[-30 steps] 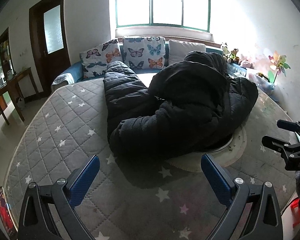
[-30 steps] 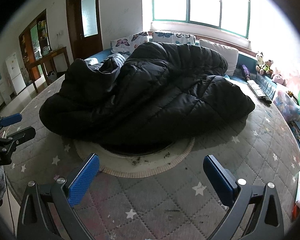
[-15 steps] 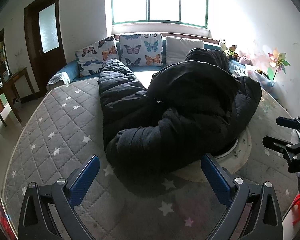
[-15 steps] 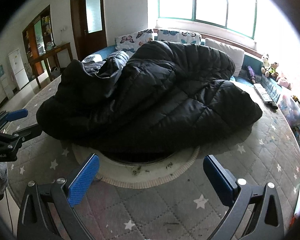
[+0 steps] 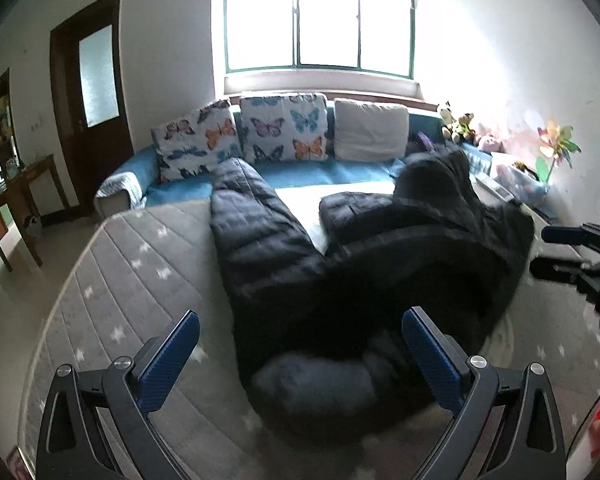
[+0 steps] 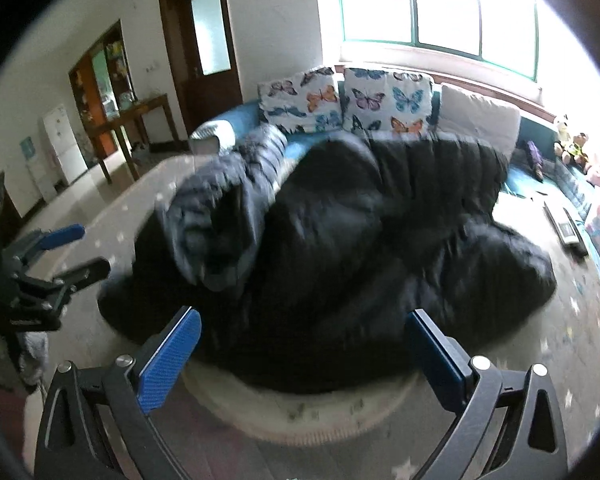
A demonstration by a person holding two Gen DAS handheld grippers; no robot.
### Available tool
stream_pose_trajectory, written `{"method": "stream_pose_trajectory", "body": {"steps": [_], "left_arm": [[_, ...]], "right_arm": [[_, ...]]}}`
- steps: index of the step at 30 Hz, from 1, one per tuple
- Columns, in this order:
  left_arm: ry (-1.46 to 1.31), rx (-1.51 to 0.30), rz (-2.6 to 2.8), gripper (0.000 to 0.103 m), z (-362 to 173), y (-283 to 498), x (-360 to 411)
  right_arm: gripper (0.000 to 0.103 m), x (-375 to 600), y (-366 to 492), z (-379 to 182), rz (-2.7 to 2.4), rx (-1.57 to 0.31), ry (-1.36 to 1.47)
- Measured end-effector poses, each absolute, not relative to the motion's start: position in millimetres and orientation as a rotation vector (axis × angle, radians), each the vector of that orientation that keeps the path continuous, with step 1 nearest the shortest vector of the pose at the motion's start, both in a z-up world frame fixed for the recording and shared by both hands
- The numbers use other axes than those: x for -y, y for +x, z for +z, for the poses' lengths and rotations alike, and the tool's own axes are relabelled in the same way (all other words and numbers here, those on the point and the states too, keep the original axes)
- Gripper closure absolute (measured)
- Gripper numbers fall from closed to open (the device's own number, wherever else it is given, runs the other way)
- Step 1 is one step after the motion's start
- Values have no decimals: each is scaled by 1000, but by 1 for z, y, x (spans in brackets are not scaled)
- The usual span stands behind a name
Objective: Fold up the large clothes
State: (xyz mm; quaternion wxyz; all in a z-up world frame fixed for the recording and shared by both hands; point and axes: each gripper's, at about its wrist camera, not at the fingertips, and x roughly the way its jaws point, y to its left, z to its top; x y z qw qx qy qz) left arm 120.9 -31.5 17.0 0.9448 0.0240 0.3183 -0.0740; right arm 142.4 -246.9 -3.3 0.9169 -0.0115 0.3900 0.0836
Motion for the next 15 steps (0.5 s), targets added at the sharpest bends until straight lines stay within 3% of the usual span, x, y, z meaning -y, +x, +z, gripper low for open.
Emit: {"method": "stream_pose_trajectory", "body": {"steps": [7,15], "left_arm": [[-15,-730,-183,0,10,173,18],[-81,-820,-267,0,-23,199,13]], "right_arm": [[0,254,222,12,151,-822,80],[0,286,312,-17,-36,-947,259]]}}
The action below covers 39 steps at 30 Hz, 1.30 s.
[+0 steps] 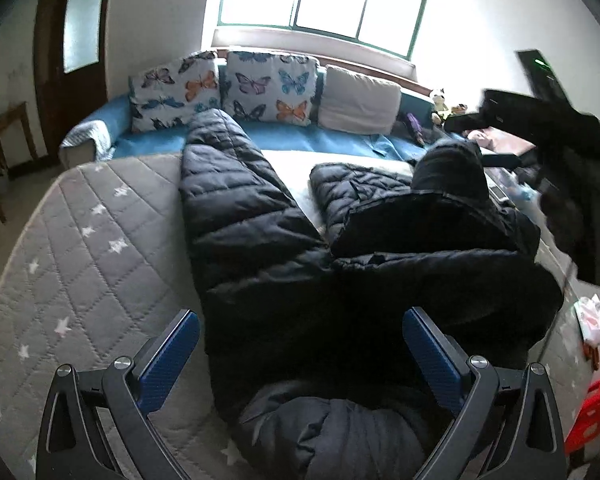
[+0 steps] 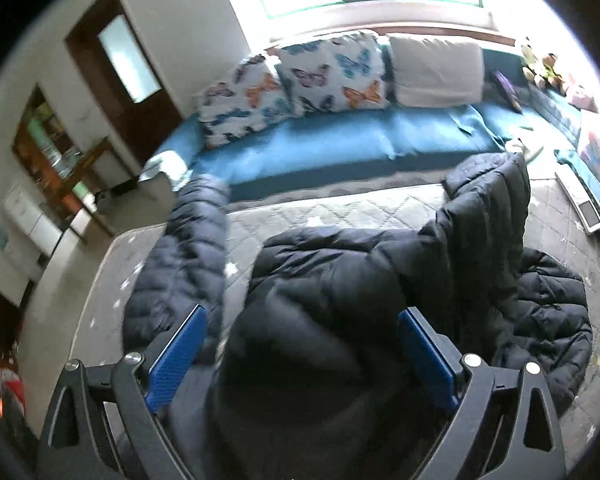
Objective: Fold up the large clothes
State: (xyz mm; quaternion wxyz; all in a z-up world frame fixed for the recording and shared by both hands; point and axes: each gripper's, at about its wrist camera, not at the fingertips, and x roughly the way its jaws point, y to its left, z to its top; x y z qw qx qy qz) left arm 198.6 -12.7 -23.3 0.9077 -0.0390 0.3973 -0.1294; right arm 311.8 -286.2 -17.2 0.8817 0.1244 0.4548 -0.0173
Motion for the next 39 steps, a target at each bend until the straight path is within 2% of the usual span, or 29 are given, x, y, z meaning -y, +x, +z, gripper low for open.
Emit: {"method": "stream_pose_trajectory", "body": {"steps": [4,5,9,12,15,21,24,29,33,36,39], "left_arm": [[-66,-828,-304,0,-30,204,16],[-63,-823,-316,0,-31,204,18],[-112,-837,-406,0,-36,201,21],[-191,-860,-512,0,-41,195,24],[-221,-878,-602,0,-44,181,32],[-122,-883,-682,0,-41,138,56],[-60,-881,-686,0,-40,116,67],[14,-825,-609,0,-24,89,60],[-26,-818,-517,0,-15,95,37],[-113,-933,-501,0,-31,113,16],[-136,-1052,-469,0,-64,128,1]], "right_arm": [[0,285,315,-43,-62,-1068,229],[3,285,310,-47,-61,-1088,215],[36,296,291,-41,-47,-1105,194],[48,302,265,-24,-3,-1078,180],[52,309,233,-4,21,-1034,156],[57,329,155,19,50,-972,176],[61,334,118,16,58,-972,206],[62,344,65,-9,59,-1034,292],[57,355,37,-31,35,-1135,363],[50,363,26,-28,2,-1165,378],[50,369,24,-15,-48,-1161,352]]}}
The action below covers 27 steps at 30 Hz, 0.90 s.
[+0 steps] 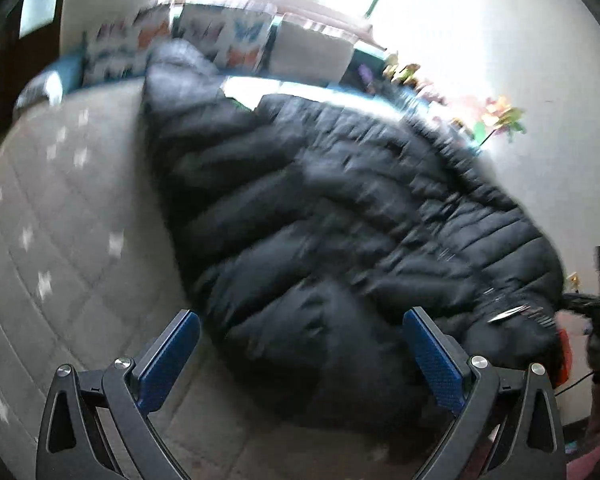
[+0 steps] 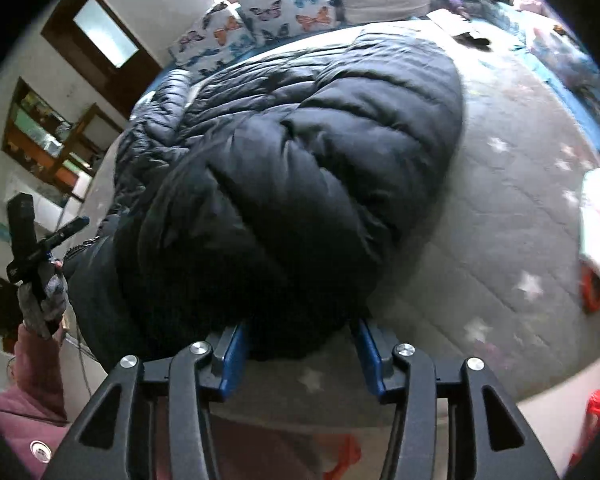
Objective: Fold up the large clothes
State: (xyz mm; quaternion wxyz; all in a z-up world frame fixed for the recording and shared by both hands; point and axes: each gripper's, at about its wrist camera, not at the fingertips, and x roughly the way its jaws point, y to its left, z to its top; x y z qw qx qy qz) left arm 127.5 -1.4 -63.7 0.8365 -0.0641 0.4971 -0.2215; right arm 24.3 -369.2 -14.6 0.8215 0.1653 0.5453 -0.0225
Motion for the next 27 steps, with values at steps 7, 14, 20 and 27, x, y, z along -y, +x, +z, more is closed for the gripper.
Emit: {"method": "stream_pose_trajectory", "body": {"steps": [7,14,20,27], "left_arm": [[-197,-1143,-428,0,-116,132,-11],[-170,-1151,-402,0,-123,137,-8],[-155,-1136,-419,0,-119,132,-2],[-196,-1085,-335,0,-82,138,-32]], "right_arm": [[50,389,45,27,-207,-1021,203],[41,384,114,17,-82,-986,88],[41,372,176,-43,50,-1094,56],[45,410,217,-93,-21,-1226,113]]}}
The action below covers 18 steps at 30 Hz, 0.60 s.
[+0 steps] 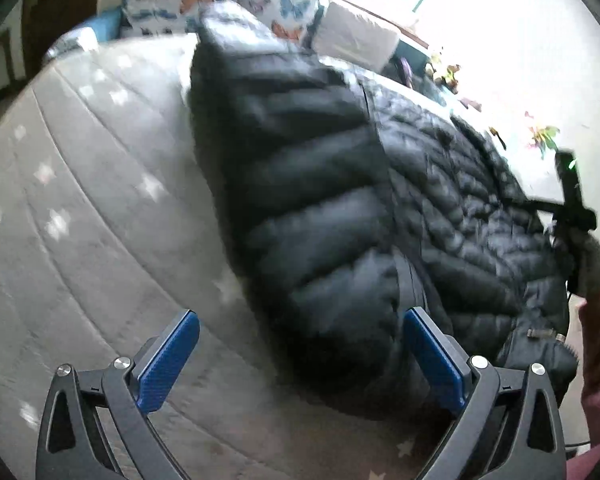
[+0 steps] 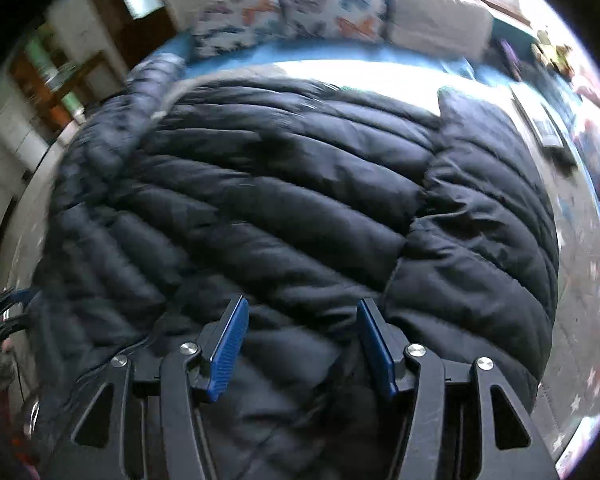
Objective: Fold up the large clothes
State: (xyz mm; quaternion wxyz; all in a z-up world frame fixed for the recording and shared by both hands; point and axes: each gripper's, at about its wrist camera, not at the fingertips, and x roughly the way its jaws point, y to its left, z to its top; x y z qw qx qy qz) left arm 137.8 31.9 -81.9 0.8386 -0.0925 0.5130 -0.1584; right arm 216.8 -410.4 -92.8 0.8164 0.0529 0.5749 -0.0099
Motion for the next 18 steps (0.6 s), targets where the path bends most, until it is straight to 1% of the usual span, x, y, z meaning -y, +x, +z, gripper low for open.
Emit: {"method": "stream_pose_trajectory", "body": {"steps": [2,7,11,12,14,16,18], "left_arm": [[-181,-1024,-298,0,-61,150,-42],[-277,-950,-269,0,-36,202,-64],[-364,-957,-264,0,-35,260,-80],[-364,-954,-249,0,-35,272,-84],[-342,-947,-205,0,-38,301,-85],[-340,-944,-159,0,-43,323,-88],[-400,-964,-131,0,-54,350,-99]], "right_arm": [[50,430,208,-95,-135,-1250,111],[51,478,165,-92,-361,-1255,112],[50,490,141,-90,-313,-1214,176],[48,489,137,-86,-305,-1190,179],[48,488,131,-80,-271,-1155,210],[48,488,130,-79,-233,-1149,267],[48,486,133,-80,-194,-1153,298]]}}
